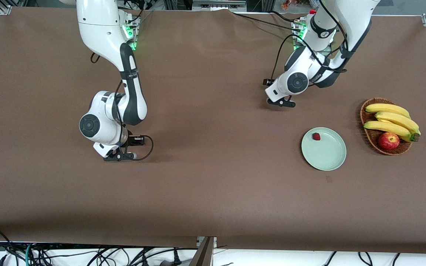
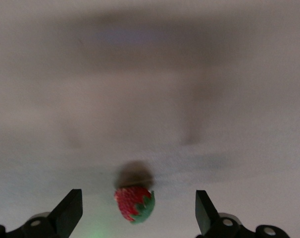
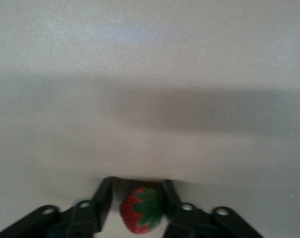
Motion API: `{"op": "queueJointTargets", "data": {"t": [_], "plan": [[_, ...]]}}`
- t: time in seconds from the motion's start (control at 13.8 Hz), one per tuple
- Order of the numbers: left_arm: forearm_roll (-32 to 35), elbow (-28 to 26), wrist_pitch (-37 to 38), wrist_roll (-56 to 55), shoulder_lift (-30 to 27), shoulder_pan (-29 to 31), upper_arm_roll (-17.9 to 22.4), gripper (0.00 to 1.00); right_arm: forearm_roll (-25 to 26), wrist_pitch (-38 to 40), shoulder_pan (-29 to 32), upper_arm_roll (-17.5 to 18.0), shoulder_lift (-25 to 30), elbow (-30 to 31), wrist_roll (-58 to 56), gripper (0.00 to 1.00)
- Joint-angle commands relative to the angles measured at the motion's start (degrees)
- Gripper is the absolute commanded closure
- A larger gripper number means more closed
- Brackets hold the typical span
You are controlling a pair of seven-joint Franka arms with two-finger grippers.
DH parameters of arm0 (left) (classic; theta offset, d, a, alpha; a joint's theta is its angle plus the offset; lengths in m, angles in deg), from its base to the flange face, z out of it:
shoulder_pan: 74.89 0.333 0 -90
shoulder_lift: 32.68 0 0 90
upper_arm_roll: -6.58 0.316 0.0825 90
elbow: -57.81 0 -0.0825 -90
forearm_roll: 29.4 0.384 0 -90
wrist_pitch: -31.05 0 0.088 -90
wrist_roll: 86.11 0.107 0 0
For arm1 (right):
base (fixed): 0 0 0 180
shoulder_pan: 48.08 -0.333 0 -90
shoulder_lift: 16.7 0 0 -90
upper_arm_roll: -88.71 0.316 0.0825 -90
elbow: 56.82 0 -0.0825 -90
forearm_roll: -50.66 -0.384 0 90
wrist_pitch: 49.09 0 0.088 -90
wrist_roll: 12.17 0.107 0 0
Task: Collect all strawberries into plate
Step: 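Grasp the mid-table strawberry with the left gripper while the right gripper lifts its strawberry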
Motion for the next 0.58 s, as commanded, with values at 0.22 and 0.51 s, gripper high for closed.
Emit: {"op": "queueJointTargets", "data": {"t": [0.22, 0.51], "plan": [[-0.3, -3.2, -5.7, -0.3, 1.4, -0.7, -0.1, 0.48, -1.9, -0.1, -6.6, 0.2, 1.3, -1.7, 10.4, 1.0], [-0.3, -2.9, -4.5, 0.0, 0.9, -0.5, -0.1, 0.96, -2.1, -0.5, -11.4, 3.3, -1.0, -12.2, 32.3, 1.0]]}}
